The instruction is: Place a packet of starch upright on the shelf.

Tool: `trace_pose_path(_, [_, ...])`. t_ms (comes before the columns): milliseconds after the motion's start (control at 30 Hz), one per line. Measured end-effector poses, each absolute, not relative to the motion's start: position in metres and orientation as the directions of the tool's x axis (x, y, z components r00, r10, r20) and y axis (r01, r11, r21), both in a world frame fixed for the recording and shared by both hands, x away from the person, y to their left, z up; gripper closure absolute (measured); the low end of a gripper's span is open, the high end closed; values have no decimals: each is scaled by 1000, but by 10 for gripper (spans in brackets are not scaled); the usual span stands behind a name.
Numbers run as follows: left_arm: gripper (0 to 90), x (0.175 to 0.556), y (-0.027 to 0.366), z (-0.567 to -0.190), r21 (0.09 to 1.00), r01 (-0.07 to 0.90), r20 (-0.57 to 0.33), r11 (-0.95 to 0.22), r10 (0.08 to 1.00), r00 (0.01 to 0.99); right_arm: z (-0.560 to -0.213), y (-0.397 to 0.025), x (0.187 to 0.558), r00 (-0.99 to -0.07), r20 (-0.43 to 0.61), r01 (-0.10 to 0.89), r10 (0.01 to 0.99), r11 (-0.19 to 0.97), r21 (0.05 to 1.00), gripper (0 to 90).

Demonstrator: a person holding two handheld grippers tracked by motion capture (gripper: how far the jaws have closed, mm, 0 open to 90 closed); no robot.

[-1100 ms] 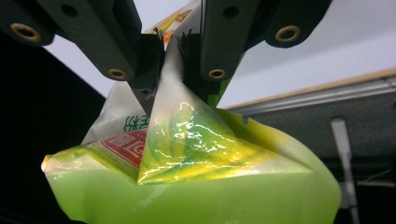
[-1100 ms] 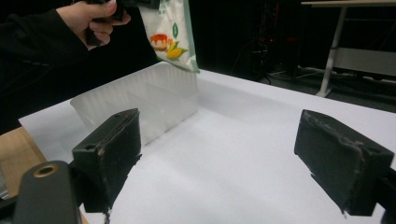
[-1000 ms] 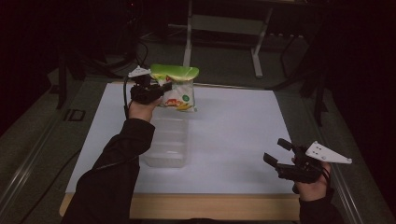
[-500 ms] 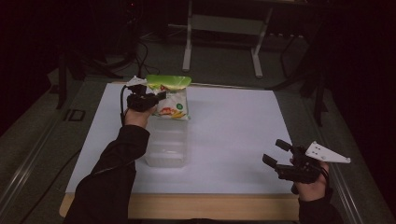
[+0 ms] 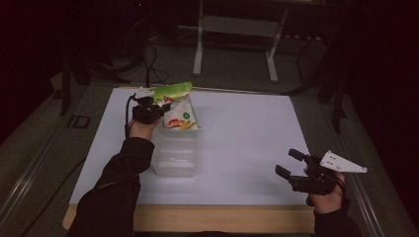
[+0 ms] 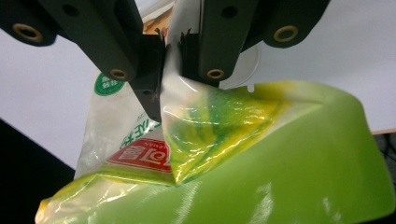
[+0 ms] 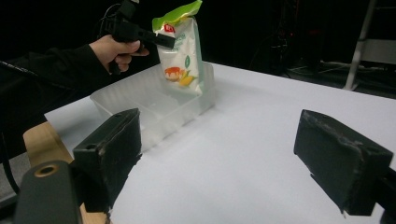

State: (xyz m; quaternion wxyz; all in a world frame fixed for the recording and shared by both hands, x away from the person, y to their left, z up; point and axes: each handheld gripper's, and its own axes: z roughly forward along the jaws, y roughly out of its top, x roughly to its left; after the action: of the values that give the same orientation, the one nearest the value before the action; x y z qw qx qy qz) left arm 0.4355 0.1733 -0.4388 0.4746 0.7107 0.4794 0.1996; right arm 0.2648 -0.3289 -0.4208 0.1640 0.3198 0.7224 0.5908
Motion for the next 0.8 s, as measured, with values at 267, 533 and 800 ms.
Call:
trace_pose_path(267, [827, 434, 161, -439, 850, 460, -7, -257, 867, 498, -423, -327, 265, -745, 154, 281, 649, 96, 955, 149])
trace_pose_path(533, [829, 436, 148, -449, 806, 486, 15, -337, 833, 553, -423, -329, 265, -745, 162, 286, 647, 91, 954, 149])
trace_pose_path(800, [705, 435, 154, -450, 806, 506, -41, -308, 823, 567, -424, -329, 265, -746, 166, 289, 645, 90, 953, 150])
